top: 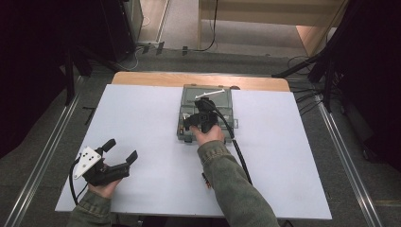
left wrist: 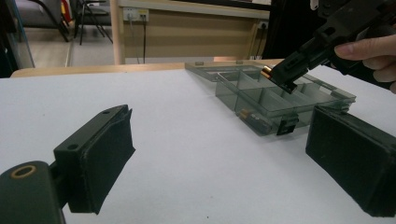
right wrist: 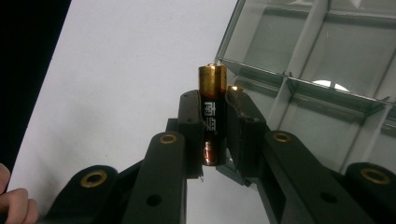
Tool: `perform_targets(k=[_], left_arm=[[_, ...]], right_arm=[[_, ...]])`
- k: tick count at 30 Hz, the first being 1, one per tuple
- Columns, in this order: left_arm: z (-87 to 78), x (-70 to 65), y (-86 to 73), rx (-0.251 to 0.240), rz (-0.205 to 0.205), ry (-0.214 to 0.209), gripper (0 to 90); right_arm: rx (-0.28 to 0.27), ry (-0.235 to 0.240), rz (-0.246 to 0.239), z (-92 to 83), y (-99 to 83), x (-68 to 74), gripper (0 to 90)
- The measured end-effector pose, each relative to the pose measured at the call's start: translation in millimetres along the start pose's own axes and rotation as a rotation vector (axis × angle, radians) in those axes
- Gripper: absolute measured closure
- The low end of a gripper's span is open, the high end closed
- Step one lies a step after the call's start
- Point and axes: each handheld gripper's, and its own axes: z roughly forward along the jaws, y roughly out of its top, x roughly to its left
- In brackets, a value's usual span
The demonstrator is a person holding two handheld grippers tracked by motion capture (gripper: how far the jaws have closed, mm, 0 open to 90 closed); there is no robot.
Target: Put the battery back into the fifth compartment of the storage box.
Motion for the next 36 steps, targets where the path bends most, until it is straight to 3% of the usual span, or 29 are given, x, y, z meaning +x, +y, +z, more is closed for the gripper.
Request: perform_targets(k=[5,6,8,12,17,20,23,25,36], left_arm=[[0.0,0.0,0.1,-0.001,-0.003,0.000,7.6],[0.0,0.0,0.1,-0.001,-0.002,0.001,7.6],[0.3,0.1,-0.1,0.001,-0.004,-0.002,7.6],[0.0,0.1,-0.2,0.001,-0.003,0.000,7.6],[0.1,0.0,-0.2,0.002,-0.002,-0.001,7.6],[0.2,-0.1,-0.3,0.004,-0.004,-0.005,7.6],[0.1,-0.3,-0.4,0.004,-0.003,-0.005,7.6],[-0.3,-0.2,-0.3,0.003,-0.003,-0.002,7.6],[-0.3,0.2,-0.1,0.002,-0.006,0.000,7.6]], right_arm=[[-0.009,0.013,0.032,2.4,0.9,-0.9,76.0],[-0.006,0.022,0.050,2.6,0.9,-1.9,64.8],[-0.012,0.036,0.069,2.0,0.9,-3.0,57.2],[-0.009,0.028,0.033,-4.4,-0.7,-0.9,47.4],[-0.013,-0.007,-0.052,-12.2,-4.1,0.5,26.2],[0.016,-0.036,-0.100,-13.0,-6.9,1.1,13.1],[0.084,-0.060,-0.158,-10.1,-11.8,2.2,0.0],[0.083,-0.090,-0.180,-11.4,-16.1,3.9,0.0],[0.084,-0.097,-0.251,-26.3,-36.0,7.7,0.0]])
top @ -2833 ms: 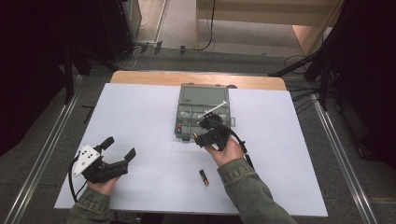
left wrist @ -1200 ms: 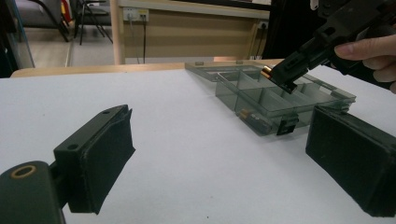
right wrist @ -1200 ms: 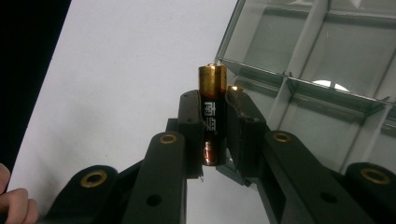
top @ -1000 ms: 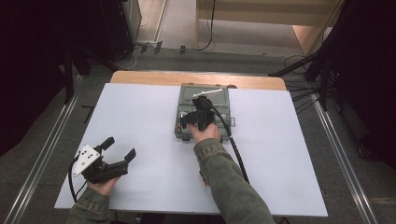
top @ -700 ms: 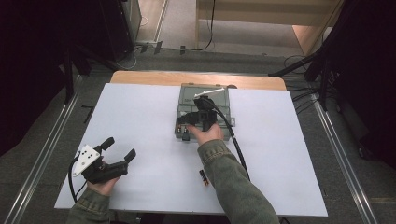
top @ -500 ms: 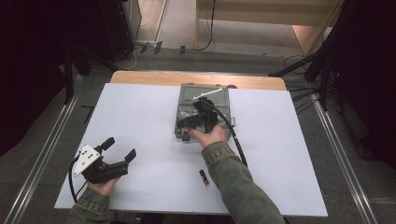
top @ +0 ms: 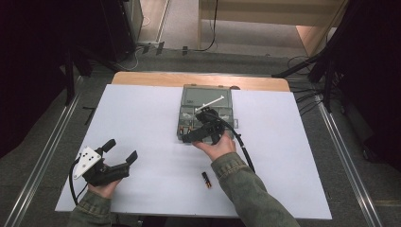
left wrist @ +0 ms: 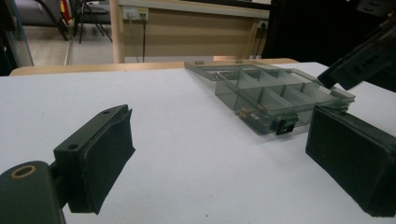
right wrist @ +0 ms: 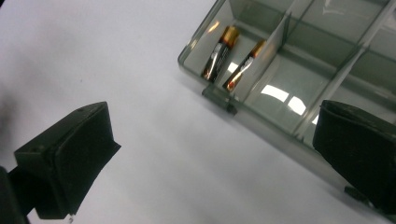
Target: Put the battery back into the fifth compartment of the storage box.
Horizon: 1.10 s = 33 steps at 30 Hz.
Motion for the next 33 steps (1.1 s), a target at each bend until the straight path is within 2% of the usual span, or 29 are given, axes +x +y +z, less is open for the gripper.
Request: perform_targets(k=[13,25,33], left_arm=[[0.5,-0.5,-0.1,0.003,0.003,0.001,7.6],[0.9,-0.8,-0.3,0.004,0.002,0.001,7.6],[1.1,-0.8,-0.4,0.006,0.003,0.002,7.6]], right_arm=[[0.058,-0.030,-0.080,-6.5,-31.9,10.1,0.0],[0.110,-0.072,-0.113,-1.9,-58.6,13.3,0.0],[0.135,-0.074,-0.126,1.9,-71.8,14.7,0.0]])
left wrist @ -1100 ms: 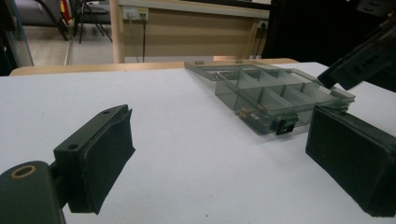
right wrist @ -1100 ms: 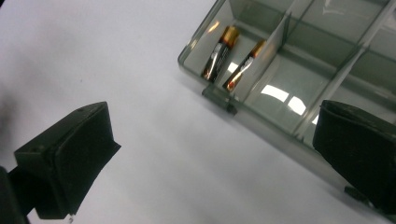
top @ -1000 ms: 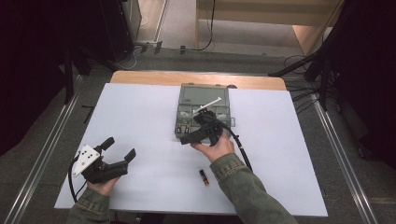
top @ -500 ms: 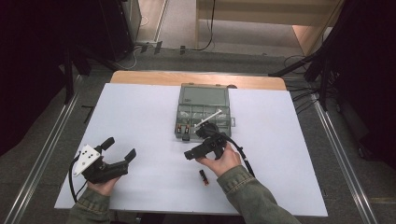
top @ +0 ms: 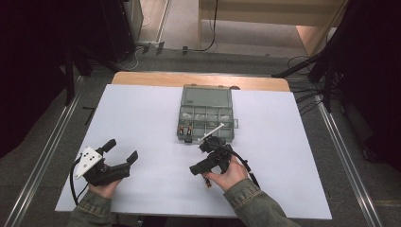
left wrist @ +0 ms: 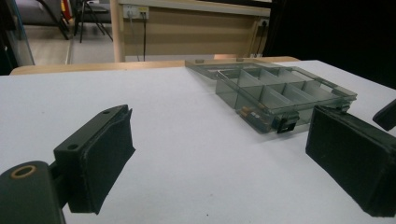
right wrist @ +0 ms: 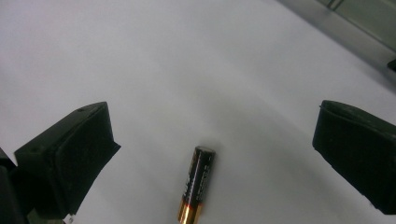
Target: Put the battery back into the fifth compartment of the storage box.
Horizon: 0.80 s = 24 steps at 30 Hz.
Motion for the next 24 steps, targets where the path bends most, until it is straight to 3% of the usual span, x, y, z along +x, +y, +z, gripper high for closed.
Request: perform_targets(k=[11,24], left_arm=[[0.2,0.0,-0.1,0.002,0.004,-0.001,7.6],[0.6,-0.4,-0.3,0.004,0.005,-0.007,7.6]], right_arm=[[0.034,-0.025,-0.025,7.2,-17.5,5.8,6.4],[0.057,-0.013,-0.044,11.5,-32.1,7.5,19.4]])
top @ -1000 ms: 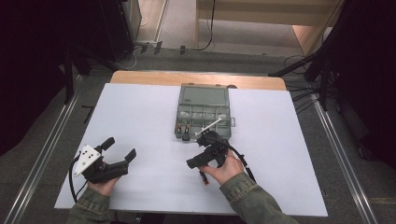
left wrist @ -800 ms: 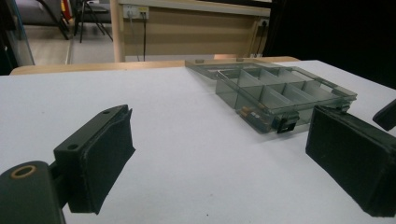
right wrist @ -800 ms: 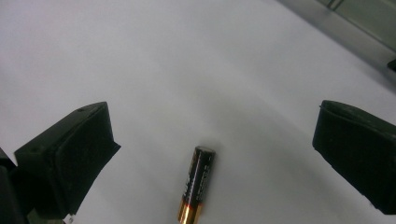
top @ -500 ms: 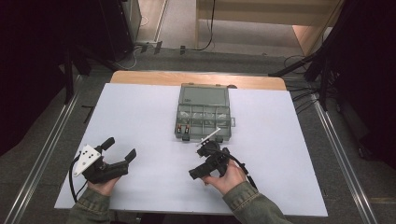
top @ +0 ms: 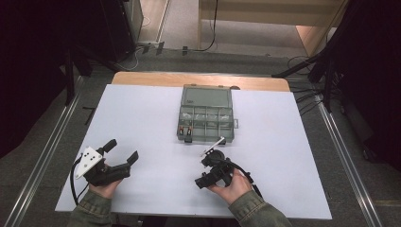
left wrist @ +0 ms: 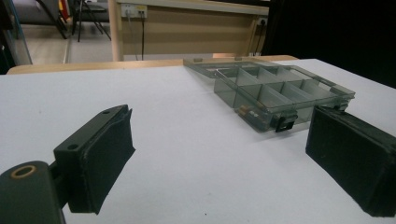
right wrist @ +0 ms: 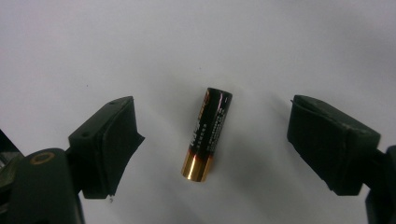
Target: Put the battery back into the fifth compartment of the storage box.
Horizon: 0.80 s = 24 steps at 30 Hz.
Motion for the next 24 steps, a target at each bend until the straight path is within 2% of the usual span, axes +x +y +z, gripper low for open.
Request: perform_targets(k=[3,7,15,23,24], left_arm=[[-0.1,-0.1,0.0,0.000,0.001,0.000,7.6],[-0.1,0.0,0.1,-0.001,0.000,0.002,7.6],[-0.4,0.1,0.2,0.000,0.001,0.002,7.6],[-0.3,0.2,0.1,0.000,0.001,0.002,7.6],[-0.2,0.1,0.1,0.000,0.000,0.002,7.6]], right_arm=[[0.001,-0.007,0.007,-0.4,-1.5,0.6,28.7],[-0.009,-0.008,0.000,-2.0,-2.3,0.5,36.8],[0.013,-0.013,-0.031,1.0,-3.7,5.9,59.1],[0.036,-0.019,-0.042,2.5,-4.6,7.4,76.7],[0.036,-0.022,-0.043,2.6,-4.7,7.8,76.8]])
